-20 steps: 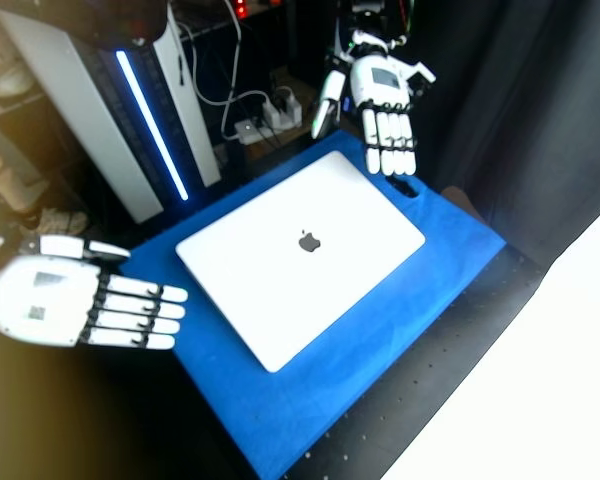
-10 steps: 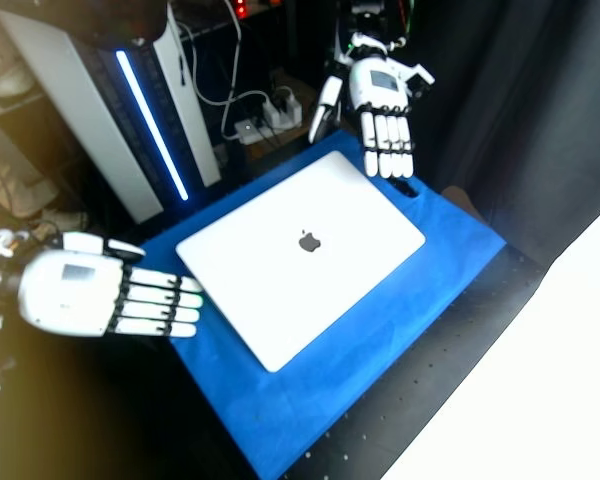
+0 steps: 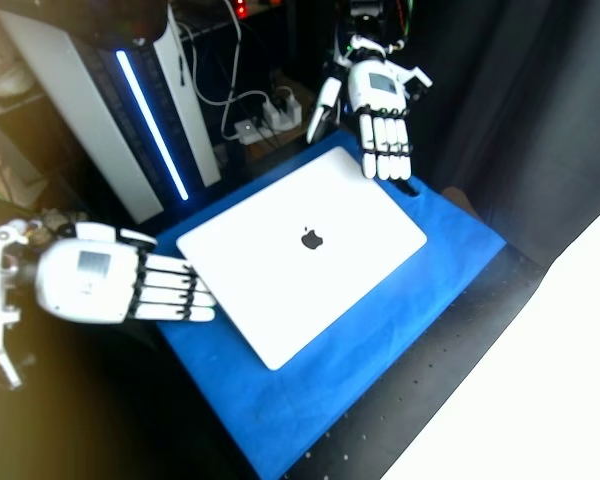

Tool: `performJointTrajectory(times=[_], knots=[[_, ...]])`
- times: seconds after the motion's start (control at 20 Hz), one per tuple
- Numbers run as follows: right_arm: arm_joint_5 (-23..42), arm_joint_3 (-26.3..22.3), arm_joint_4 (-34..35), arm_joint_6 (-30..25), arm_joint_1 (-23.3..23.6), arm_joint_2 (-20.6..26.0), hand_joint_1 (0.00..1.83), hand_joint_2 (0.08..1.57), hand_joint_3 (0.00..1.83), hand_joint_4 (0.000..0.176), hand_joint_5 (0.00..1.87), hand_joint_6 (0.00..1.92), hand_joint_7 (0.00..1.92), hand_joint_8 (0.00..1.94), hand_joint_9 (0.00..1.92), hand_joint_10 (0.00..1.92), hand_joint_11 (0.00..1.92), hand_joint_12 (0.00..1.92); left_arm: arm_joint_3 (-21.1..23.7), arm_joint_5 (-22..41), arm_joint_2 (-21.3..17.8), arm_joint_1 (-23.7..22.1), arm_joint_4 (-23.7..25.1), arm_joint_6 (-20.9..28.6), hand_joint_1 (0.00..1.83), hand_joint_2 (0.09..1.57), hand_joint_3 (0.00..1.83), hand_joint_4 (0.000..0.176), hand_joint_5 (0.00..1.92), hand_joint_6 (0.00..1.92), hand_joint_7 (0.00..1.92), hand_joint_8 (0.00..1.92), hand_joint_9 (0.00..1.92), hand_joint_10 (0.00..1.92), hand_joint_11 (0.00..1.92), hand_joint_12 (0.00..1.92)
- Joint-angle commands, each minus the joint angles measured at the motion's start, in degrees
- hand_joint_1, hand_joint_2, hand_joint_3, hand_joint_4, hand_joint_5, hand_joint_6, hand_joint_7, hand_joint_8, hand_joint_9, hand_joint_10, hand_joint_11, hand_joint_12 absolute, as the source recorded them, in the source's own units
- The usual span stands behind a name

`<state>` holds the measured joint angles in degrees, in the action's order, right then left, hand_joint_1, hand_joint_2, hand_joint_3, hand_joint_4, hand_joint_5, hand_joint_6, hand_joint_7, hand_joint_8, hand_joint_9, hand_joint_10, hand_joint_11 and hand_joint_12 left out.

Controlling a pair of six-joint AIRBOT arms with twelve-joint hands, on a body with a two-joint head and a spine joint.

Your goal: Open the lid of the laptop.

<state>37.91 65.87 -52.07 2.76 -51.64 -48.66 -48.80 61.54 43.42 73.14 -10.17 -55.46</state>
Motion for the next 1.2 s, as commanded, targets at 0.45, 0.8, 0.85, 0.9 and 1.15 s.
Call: performJointTrajectory(times=[0.45,0.8,0.85,0.9,1.15], knots=[[8.42,-0.34,5.51,-0.27,1.25,-2.68,0.0,1.38,0.0,0.0,0.0,0.0,0.0,0.0,0.0,0.0,0.0,0.0,-0.28,7.02,1.03,-0.54,-0.83,0.27,0.32,1.1,0.0,0.0,0.0,0.0,0.0,0.0,0.0,0.0,0.0,0.0],[8.14,0.63,4.74,-0.28,-0.3,-6.34,0.0,1.38,0.0,0.0,0.0,0.0,0.0,0.0,0.0,0.0,0.0,0.0,-0.48,7.23,1.6,-0.57,-0.88,0.38,0.35,1.08,0.0,0.0,0.0,0.0,0.0,0.0,0.0,0.0,0.0,0.0],[8.03,0.7,4.71,-0.28,-0.59,-6.55,0.0,1.38,0.0,0.0,0.0,0.0,0.0,0.0,0.0,0.0,0.0,0.0,-0.5,7.22,1.69,-0.57,-0.91,0.43,0.37,1.09,0.0,0.0,0.0,0.0,0.0,0.0,0.0,0.0,0.0,0.0],[7.91,0.75,4.7,-0.28,-0.82,-6.73,0.0,1.38,0.0,0.0,0.0,0.0,0.0,0.0,0.0,0.0,0.0,0.0,-0.51,7.21,1.77,-0.57,-0.91,0.44,0.37,1.08,0.0,0.0,0.0,0.0,0.0,0.0,0.0,0.0,0.0,0.0],[7.46,1.16,4.42,-0.28,-1.11,-7.47,0.0,1.38,0.0,0.0,0.0,0.0,0.0,0.0,0.0,0.0,0.0,0.0,-1.02,5.3,3.09,-1.67,0.3,0.44,0.51,1.05,0.0,0.0,0.0,0.0,0.0,0.0,0.0,0.0,0.0,0.0]])
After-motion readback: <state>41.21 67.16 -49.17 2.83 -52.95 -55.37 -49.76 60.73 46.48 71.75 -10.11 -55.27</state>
